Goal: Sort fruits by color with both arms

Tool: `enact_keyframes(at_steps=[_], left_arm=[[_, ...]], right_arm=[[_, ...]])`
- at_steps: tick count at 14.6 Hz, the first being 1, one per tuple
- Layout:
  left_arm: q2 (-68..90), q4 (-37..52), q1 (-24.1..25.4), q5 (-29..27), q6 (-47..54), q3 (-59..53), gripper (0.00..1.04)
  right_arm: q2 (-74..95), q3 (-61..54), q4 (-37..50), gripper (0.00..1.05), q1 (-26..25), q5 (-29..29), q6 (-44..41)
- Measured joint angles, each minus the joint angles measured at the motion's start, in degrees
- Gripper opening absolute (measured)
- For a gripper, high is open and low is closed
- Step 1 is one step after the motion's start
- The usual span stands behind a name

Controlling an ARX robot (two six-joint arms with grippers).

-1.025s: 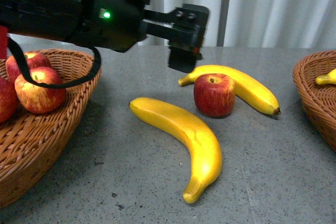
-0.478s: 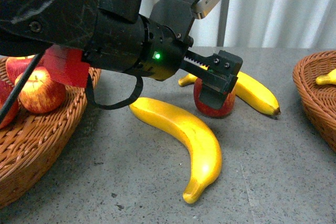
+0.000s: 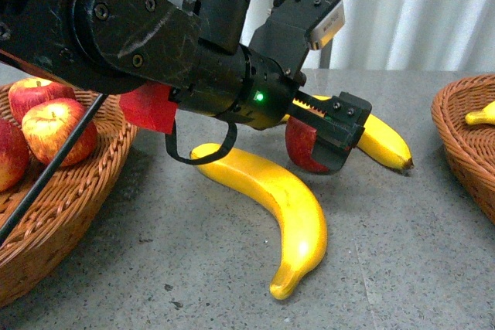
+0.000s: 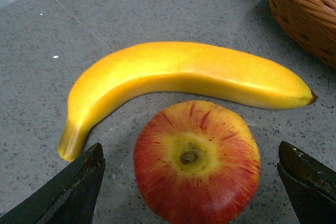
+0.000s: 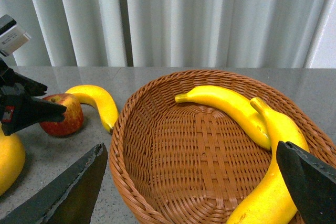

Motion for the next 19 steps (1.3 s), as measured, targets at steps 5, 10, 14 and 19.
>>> enact_keyframes(at_steps=[5,10,14,19], left_arm=[[3.28,-0.22,-0.35,0.5,0.33,1.07,0.98],[3.58,0.07,0.0,0.61,0.55,1.2,0.68],[1.33,2.25,0.31,-3.17,0.11,0.0,0.65],[-16.87,11.96,2.64,-22.49,-3.45,-10.49,0.65]], right_arm=[[0.0,0.0,0.0,0.98,0.0,0.0,0.0],[0.0,0.0,0.0,0.98,0.0,0.0,0.0],[0.02,0.0,0.0,0.98,0.0,0.0,0.0],[0.0,0.0,0.0,0.98,0.0,0.0,0.0]])
